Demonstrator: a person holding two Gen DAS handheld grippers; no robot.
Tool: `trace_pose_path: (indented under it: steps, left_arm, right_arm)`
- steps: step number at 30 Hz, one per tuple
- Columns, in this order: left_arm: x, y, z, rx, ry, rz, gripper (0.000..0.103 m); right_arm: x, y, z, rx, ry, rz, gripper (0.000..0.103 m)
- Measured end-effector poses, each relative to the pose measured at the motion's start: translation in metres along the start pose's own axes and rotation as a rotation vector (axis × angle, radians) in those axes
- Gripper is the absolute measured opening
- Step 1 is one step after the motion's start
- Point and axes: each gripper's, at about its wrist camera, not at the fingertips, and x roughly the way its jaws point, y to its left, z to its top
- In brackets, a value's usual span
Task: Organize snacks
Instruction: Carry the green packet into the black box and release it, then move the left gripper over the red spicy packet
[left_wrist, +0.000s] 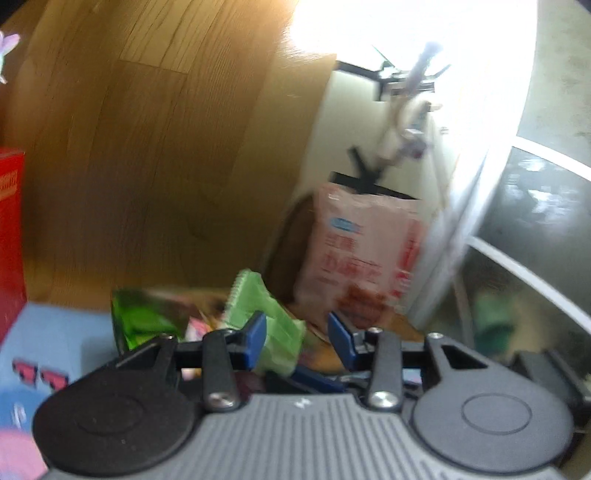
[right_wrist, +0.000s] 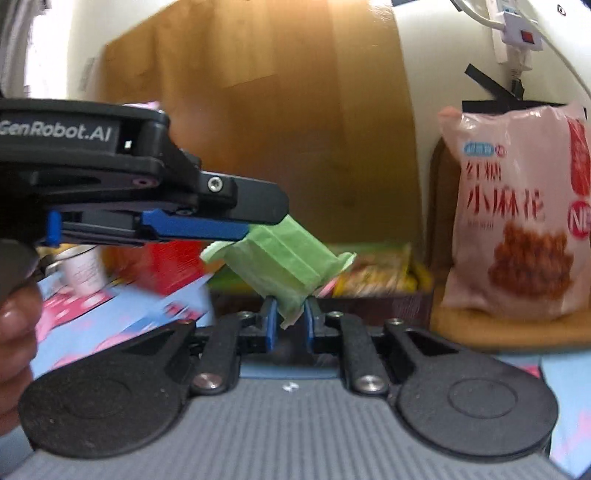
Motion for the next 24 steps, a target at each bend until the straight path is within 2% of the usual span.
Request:
trace_pose_path:
  steps: [2, 3, 5, 8, 11, 13, 18, 20, 21, 24]
  left_arm:
    - [0.015, 0.021, 0.002, -0.062, 0.03, 0.067, 0.037]
    - [0.014, 0.03, -0.001, -0.097, 0.037, 0.059, 0.037]
    - [0.0, 0.045, -0.016, -0.144, 0.023, 0.045, 0.037]
    - [-0.025, 0.051, -0.04, -0.138, 0.005, 0.127, 0.038]
    - [-0.042, 0.046, -0.059, -0.09, 0.045, 0.282, 0.04]
    - [-0.058, 0.042, -0.076, -0.078, 0.058, 0.36, 0.043]
    - [-0.07, 0.029, -0.111, -0.097, 0.107, 0.438, 0.044]
    - [-0.071, 0.023, -0.125, -0.07, 0.12, 0.472, 0.044]
    - [-0.072, 0.019, -0.132, -0.054, 0.12, 0.483, 0.044]
    - [-0.07, 0.009, -0.147, -0.007, 0.103, 0.517, 0.044]
  right_arm:
    - [0.017, -0.011, 0.005, 0.009, 0.003, -0.046, 0.021]
    - [0.019, -0.018, 0.004, 0.04, 0.002, -0.049, 0.021]
    - [0.011, -0.032, -0.007, 0.116, -0.003, 0.007, 0.021]
    - [0.001, -0.038, -0.023, 0.172, 0.055, 0.066, 0.021]
    - [-0.001, -0.035, -0.036, 0.248, 0.143, 0.144, 0.022]
    - [-0.005, -0.027, -0.045, 0.262, 0.177, 0.158, 0.022]
    - [-0.026, 0.003, -0.067, 0.212, 0.223, 0.133, 0.028]
    - [-0.036, 0.012, -0.069, 0.153, 0.184, 0.092, 0.028]
    - [-0.045, 0.016, -0.07, 0.135, 0.15, 0.075, 0.031]
    - [-0.065, 0.014, -0.074, 0.17, 0.103, 0.045, 0.034]
